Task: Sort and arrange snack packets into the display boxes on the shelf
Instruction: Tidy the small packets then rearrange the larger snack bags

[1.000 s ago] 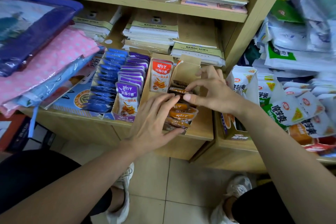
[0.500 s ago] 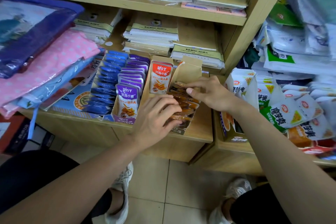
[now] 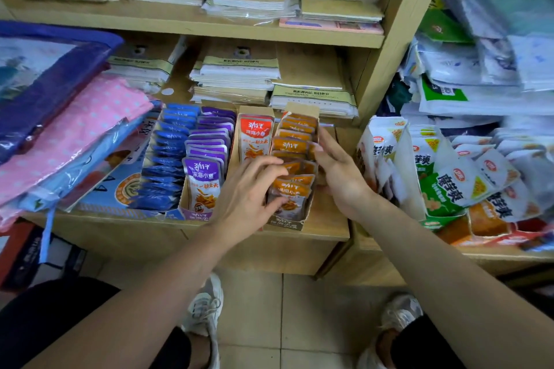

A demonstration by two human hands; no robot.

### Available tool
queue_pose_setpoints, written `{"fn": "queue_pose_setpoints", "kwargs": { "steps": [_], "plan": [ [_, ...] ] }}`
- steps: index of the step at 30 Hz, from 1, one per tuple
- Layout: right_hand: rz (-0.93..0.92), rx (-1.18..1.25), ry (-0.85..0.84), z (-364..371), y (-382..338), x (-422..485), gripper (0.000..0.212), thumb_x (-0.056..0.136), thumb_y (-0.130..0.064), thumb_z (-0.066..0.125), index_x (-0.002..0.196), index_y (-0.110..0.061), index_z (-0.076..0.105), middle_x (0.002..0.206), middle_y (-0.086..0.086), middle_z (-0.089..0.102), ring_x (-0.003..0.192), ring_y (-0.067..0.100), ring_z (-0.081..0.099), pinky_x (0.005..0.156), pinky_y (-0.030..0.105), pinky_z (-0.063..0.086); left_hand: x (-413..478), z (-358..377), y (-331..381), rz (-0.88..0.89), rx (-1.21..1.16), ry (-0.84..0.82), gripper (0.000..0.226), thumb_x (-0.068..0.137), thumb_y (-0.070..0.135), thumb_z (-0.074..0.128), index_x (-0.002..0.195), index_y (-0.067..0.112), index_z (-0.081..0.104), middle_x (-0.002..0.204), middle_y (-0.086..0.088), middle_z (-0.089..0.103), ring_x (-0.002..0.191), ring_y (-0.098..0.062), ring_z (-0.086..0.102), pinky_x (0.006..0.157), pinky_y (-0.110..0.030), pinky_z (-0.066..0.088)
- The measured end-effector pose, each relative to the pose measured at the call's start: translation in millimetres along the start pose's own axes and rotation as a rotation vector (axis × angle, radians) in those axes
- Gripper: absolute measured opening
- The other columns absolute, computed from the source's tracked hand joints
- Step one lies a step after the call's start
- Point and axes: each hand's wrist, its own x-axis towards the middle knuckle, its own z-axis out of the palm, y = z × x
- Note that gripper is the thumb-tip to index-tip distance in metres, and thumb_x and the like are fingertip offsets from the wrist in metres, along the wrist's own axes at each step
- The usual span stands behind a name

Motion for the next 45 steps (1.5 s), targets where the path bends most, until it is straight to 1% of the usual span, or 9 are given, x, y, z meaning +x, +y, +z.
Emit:
{"fn": "queue_pose_setpoints", "kwargs": {
  "steps": [4,9,15,21,26,29,33,39,45],
  "plan": [
    [-0.018,0.040,-0.178,-2.0,15.0,-20.0,0.072,0.082,-0.006,0.048,0.148,-0.034,0.041,0.141,0.003,0.057,0.133,0.028,0.050,0.109,0.063,0.038,3.3,4.7,-4.8,0.000,-0.005,0.030,0.051,0.078,0.031,0.086,0.117,0.017,0.057,0.126,-0.004,0.058,0.114,-0.024,0.061,0.088,-0.043,0.058],
    [-0.062,-0.175,-0.162,5.0,38.5,-37.0,0.106,0.081,0.007,0.076,0.159,-0.028,0.013,0.147,-0.001,0.050,0.134,0.013,0.051,0.111,0.047,0.044,11.8,4.6,-9.5,0.034,0.053,0.027,0.049,0.078,0.037,0.085,0.115,0.016,0.059,0.122,-0.003,0.060,0.107,-0.022,0.064,0.086,-0.039,0.056],
    [-0.074,-0.302,-0.167,2.8,47.6,-35.1,0.112,0.083,0.004,0.076,0.160,-0.032,0.003,0.147,-0.005,0.051,0.136,0.012,0.049,0.113,0.046,0.042,31.8,2.9,-8.4,-0.020,0.167,0.052,0.055,0.073,0.041,0.088,0.113,0.018,0.058,0.120,-0.002,0.059,0.105,-0.023,0.063,0.091,-0.041,0.047],
    [-0.061,-0.320,-0.127,4.2,47.3,-36.9,0.111,0.083,-0.002,0.078,0.159,-0.035,0.004,0.145,-0.021,0.047,0.132,-0.003,0.047,0.105,0.019,0.043,40.9,6.5,-7.3,-0.113,0.169,-0.026,0.074,0.074,0.041,0.085,0.135,0.021,0.049,0.134,-0.004,0.054,0.122,-0.024,0.055,0.102,-0.043,0.044],
    [-0.132,-0.353,0.004,4.4,45.2,-31.2,0.100,0.079,-0.015,0.085,0.156,-0.034,0.022,0.144,-0.013,0.051,0.135,0.011,0.049,0.109,0.046,0.047,41.6,2.0,-10.7,-0.071,0.069,-0.071,0.085,0.081,0.051,0.077,0.152,0.026,0.038,0.148,0.000,0.043,0.135,-0.020,0.043,0.109,-0.038,0.037],
    [-0.144,-0.367,0.005,6.3,46.3,-31.2,0.103,0.078,-0.012,0.085,0.156,-0.032,0.020,0.141,-0.011,0.053,0.131,0.009,0.053,0.106,0.044,0.050,38.9,0.9,-12.4,-0.036,0.102,-0.118,0.075,0.083,0.050,0.076,0.147,0.025,0.048,0.144,0.000,0.053,0.135,-0.022,0.045,0.110,-0.050,0.041],
    [-0.144,-0.339,-0.021,9.0,48.6,-30.7,0.110,0.075,-0.014,0.088,0.156,-0.031,0.016,0.142,-0.010,0.051,0.133,0.009,0.050,0.109,0.040,0.047,35.9,1.7,-10.9,-0.044,0.168,-0.097,0.071,0.080,0.053,0.078,0.141,0.026,0.054,0.137,0.002,0.059,0.130,-0.021,0.048,0.106,-0.047,0.042],
    [-0.123,-0.421,0.022,15.4,48.7,-32.6,0.136,0.075,-0.019,0.088,0.153,-0.042,-0.021,0.158,-0.017,0.029,0.138,-0.005,0.038,0.109,0.018,0.038,36.4,-1.6,-11.6,-0.046,0.215,-0.102,0.069,0.088,0.058,0.065,0.148,0.029,0.048,0.139,0.006,0.059,0.130,-0.018,0.047,0.103,-0.045,0.044],
    [-0.296,-0.710,0.029,12.9,51.0,-41.0,0.114,0.082,-0.031,0.081,0.158,-0.040,-0.004,0.165,-0.021,-0.012,0.141,-0.019,0.011,0.110,0.037,0.047,42.9,-11.0,-13.4,-0.084,0.157,-0.087,0.052,0.093,0.050,0.054,0.140,0.027,0.060,0.131,0.007,0.067,0.122,-0.018,0.053,0.093,-0.045,0.048]
  ]
}}
